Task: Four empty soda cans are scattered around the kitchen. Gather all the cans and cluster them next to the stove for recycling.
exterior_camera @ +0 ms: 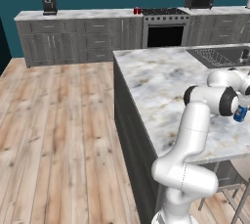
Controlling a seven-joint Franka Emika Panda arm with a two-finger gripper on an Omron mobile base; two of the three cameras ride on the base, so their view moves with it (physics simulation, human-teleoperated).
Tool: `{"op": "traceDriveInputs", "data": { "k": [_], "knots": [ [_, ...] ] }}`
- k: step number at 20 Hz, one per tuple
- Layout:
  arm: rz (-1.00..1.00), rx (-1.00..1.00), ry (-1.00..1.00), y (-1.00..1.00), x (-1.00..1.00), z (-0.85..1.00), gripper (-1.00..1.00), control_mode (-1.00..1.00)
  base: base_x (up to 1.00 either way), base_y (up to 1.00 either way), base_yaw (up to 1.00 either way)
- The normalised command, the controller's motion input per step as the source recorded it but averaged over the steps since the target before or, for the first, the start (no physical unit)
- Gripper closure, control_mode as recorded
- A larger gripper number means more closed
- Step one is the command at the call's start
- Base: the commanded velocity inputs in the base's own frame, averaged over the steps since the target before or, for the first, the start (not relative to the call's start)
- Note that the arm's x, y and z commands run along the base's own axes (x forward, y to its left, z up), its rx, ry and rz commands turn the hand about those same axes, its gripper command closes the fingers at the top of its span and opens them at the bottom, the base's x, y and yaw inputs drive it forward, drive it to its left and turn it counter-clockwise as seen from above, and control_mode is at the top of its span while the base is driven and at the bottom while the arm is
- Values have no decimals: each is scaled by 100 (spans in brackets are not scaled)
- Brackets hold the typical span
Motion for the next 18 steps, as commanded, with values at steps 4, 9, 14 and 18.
{"op": "traceDriveInputs", "data": {
  "k": [4, 9, 14, 18],
  "knots": [
    [0, 0, 1, 0, 0, -24, -100, -100, 0, 0, 0],
    [0, 0, 1, 0, 0, -22, 100, -100, 0, 0, 0],
    [0, 0, 0, -1, 0, -3, 100, -100, 0, 0, 0],
    [0, 1, 0, 0, -7, 23, 100, -100, 0, 0, 0]
  ]
}}
